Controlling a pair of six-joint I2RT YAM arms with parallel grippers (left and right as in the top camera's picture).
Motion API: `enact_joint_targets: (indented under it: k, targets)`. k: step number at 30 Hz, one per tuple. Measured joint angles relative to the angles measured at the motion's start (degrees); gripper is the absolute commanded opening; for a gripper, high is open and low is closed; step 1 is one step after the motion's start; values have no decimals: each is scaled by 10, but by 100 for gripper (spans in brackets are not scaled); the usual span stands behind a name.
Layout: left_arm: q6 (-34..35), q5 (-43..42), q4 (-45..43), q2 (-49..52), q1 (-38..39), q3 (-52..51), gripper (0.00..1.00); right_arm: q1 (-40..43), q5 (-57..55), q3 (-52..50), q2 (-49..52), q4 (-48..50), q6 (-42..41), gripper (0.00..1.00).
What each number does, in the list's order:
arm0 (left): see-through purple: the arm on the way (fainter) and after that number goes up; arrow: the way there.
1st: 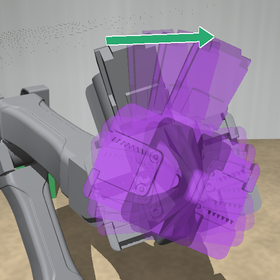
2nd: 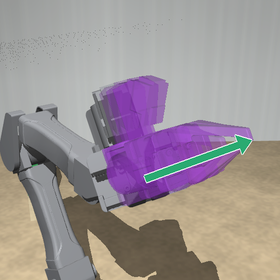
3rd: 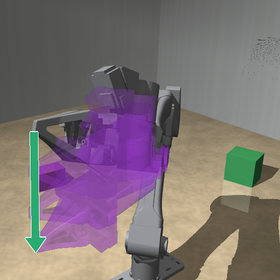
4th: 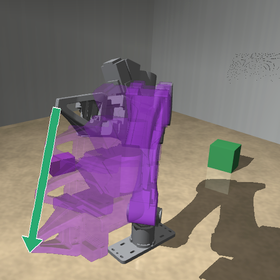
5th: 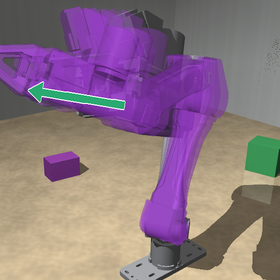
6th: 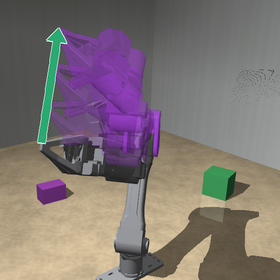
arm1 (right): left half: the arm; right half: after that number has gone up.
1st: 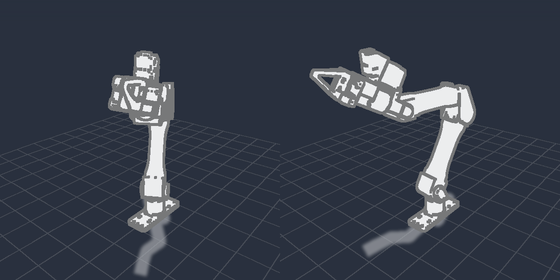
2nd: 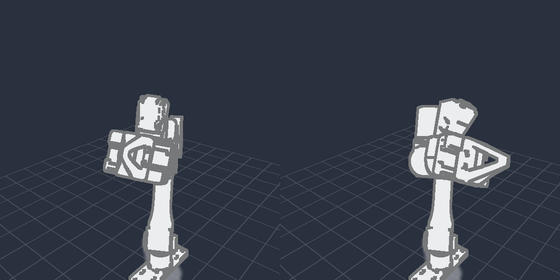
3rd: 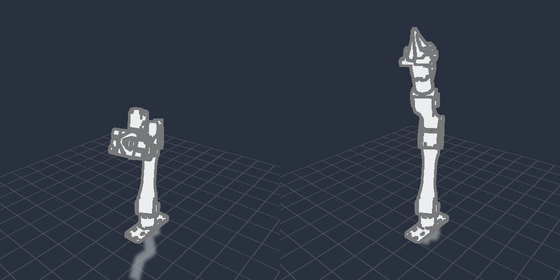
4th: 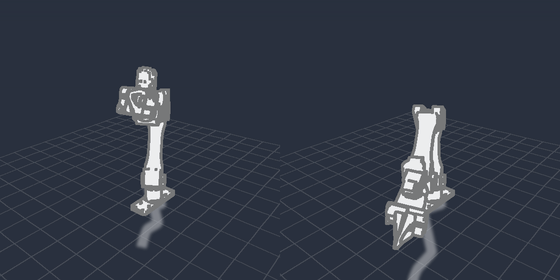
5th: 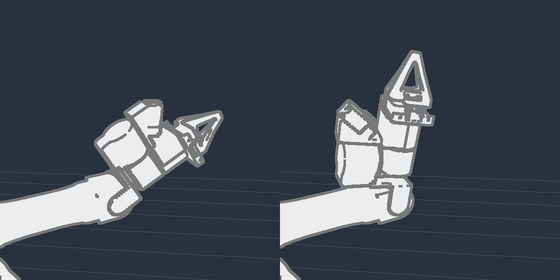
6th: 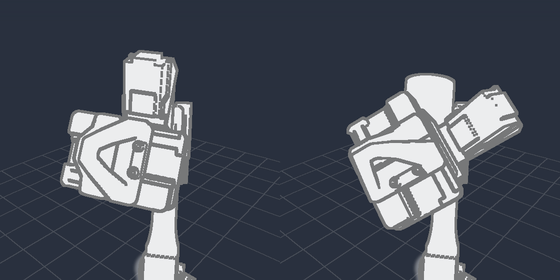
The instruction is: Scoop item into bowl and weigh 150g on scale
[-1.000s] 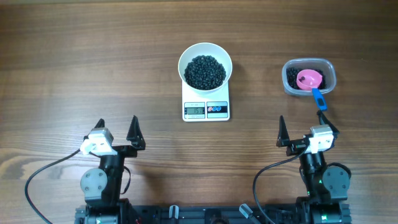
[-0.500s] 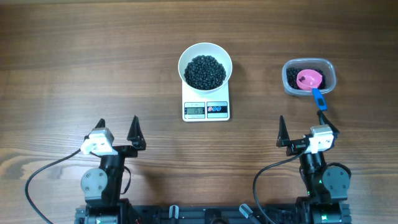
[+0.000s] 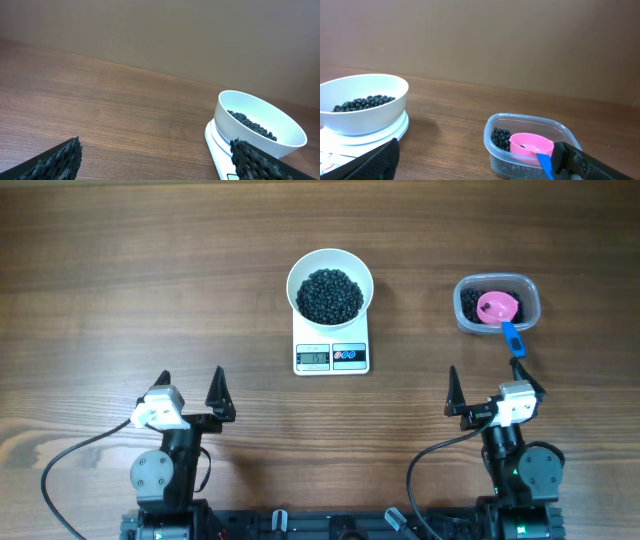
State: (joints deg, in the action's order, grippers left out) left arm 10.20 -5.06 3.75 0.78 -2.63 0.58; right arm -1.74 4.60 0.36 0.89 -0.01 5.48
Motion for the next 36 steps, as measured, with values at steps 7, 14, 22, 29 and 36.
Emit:
enact_joint_targets:
  k: [7,14,22,29,36]
  targets:
    - [-5,-1,0,0,0,0,100,0,0,0,0,0,0,100]
    - [-27,-4,0,0,0,0,100,0,0,0,0,0,0,100]
    - [-55,-4,0,0,0,0,100,0,0,0,0,0,0,100]
    - [-80,0,1,0,0,0,100,0,0,0,0,0,0,100]
    - [-87,1,1,0,0,0,100,0,0,0,0,0,0,100]
